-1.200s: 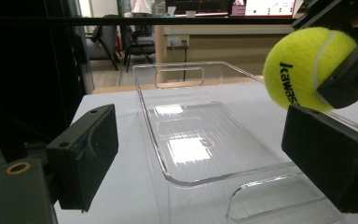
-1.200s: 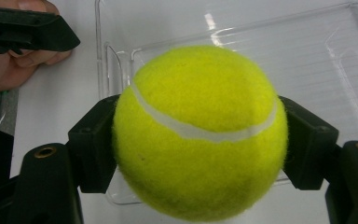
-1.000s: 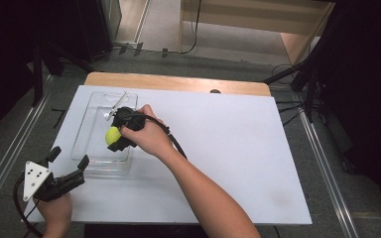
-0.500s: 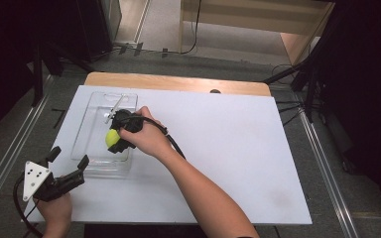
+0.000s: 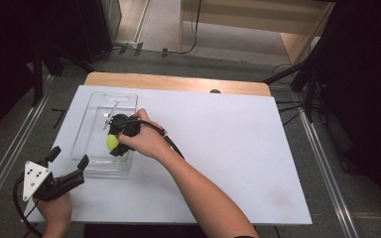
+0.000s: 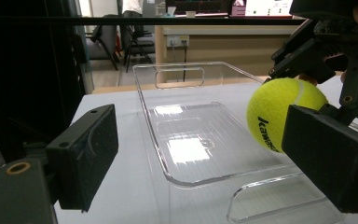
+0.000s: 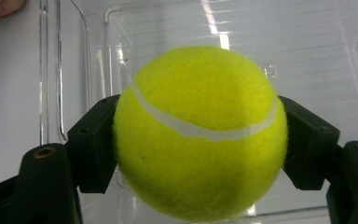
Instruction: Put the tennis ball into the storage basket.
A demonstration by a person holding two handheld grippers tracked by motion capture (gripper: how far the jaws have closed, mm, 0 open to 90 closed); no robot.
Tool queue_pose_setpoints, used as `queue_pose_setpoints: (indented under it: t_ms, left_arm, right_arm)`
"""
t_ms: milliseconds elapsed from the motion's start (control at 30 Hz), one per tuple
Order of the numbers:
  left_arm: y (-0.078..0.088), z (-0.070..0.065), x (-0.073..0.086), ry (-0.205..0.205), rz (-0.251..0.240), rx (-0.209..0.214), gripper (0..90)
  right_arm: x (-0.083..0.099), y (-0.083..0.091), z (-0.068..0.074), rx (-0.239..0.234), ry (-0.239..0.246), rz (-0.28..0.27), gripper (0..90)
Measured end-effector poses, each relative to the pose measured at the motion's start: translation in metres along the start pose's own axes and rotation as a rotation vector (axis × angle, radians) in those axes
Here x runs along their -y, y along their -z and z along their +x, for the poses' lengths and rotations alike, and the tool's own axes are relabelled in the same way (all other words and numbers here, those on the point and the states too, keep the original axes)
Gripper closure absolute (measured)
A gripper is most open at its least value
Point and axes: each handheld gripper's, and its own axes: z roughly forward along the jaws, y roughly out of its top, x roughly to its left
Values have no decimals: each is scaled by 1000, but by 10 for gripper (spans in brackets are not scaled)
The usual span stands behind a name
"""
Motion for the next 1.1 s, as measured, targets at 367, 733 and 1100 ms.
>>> queue_pose_setpoints:
  t_ms: [367,733,1100]
  left_arm:
    - [0,0,0,1,-2,1,113]
    - [0,0,0,1,-2,0,113]
    - [0,-1,0,-1,0,-3,113]
  right_arm:
    - [1,12,4,15,-10,-33,138]
    - [13,33,4,39,-22,-95,94]
    - [37,44,4,64,-66,-138,9]
